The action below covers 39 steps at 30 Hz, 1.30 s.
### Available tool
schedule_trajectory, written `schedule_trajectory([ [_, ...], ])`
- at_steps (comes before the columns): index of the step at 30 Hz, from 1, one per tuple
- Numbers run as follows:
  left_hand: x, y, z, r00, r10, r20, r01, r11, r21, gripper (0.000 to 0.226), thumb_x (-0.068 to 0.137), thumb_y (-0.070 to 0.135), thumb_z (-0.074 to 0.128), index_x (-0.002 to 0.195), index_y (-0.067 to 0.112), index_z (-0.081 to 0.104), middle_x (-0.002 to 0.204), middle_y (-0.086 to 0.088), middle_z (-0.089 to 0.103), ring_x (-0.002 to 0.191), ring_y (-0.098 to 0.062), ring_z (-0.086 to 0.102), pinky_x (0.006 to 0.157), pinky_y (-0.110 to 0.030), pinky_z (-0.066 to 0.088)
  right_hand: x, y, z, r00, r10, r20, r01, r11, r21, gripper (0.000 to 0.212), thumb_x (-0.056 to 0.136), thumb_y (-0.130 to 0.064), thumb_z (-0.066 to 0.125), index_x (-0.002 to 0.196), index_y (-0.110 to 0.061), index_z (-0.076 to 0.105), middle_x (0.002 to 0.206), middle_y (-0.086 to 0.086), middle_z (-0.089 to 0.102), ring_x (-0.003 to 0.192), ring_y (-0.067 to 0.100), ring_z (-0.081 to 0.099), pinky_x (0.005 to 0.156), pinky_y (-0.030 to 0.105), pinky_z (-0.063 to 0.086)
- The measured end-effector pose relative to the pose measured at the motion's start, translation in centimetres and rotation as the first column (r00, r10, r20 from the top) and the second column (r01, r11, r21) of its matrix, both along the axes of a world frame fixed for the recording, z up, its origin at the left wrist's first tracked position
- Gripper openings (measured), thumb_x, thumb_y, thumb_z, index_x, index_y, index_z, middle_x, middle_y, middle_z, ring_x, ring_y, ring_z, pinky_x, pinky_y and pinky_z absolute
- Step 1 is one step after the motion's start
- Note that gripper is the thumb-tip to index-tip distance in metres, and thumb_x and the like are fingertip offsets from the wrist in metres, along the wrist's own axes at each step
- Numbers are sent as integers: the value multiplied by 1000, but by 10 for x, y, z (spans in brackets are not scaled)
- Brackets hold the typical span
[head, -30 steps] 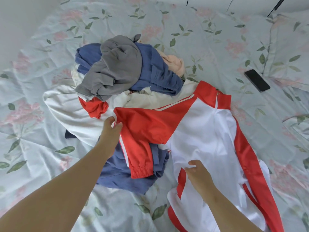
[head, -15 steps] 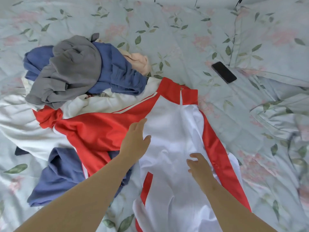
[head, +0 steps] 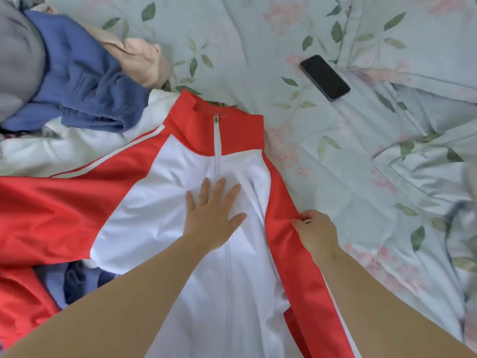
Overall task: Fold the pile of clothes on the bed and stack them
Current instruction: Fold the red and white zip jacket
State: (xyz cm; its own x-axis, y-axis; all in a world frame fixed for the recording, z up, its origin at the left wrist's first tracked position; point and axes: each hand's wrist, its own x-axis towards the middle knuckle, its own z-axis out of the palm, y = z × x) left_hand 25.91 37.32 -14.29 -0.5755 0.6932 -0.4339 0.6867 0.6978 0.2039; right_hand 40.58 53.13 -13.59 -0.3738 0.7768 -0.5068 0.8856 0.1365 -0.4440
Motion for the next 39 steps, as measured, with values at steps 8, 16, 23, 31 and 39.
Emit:
schedule_trajectory([
  [8, -3, 9, -19, 998, -18, -64, 11, 995, -99, 69, 90, 66, 22, 148, 41, -5, 157, 8, -19, 144, -27, -18, 112, -57, -3, -12, 72, 24, 970, -40, -239, 120, 936, 332, 22, 94, -23, 53, 107, -10, 65, 108, 16, 58, 85, 23, 52, 67, 17, 25],
  [16, 44, 36, -4, 985, 51, -167, -22, 985, 169, 66, 91, 55, 25, 151, 30, 10, 160, -2, 6, 147, -26, 2, 114, -53, 5, 64, 18, 14, 956, -284, 80, 289, 955, -68, 58, 86, -39, 60, 131, -14, 34, 115, 16, 59, 104, 36, 58, 86, 40, 43],
  [23, 53, 65, -6, 998, -32, -56, 34, 999, 26, 64, 93, 58, 19, 150, 35, 0, 160, 1, 1, 146, -20, -7, 115, -49, 0, 74, 53, 17, 790, -516, -331, 532, 845, -47, 7, 95, -16, 44, 91, -14, 49, 75, 12, 67, 57, 21, 65, 67, 40, 53],
  [31, 49, 98, 24, 984, 10, -177, 65, 907, 415, 44, 91, 24, 58, 132, 11, 52, 113, -18, 54, 103, -39, 51, 83, -47, 44, 87, 81, 33, 846, -336, -415, 442, 876, 192, 52, 88, -15, 52, 137, -20, 38, 120, 12, 57, 102, 20, 52, 90, 30, 40],
  [39, 61, 132, -1, 987, -147, 61, 152, 983, -100, 64, 93, 57, 36, 148, 42, 7, 158, 2, 1, 144, -28, 4, 111, -49, 17, 144, 70, -10, 684, -716, -142, 706, 698, -120, 30, 91, -18, 52, 119, -15, 45, 59, 5, 61, 37, 14, 51, 40, 25, 40],
])
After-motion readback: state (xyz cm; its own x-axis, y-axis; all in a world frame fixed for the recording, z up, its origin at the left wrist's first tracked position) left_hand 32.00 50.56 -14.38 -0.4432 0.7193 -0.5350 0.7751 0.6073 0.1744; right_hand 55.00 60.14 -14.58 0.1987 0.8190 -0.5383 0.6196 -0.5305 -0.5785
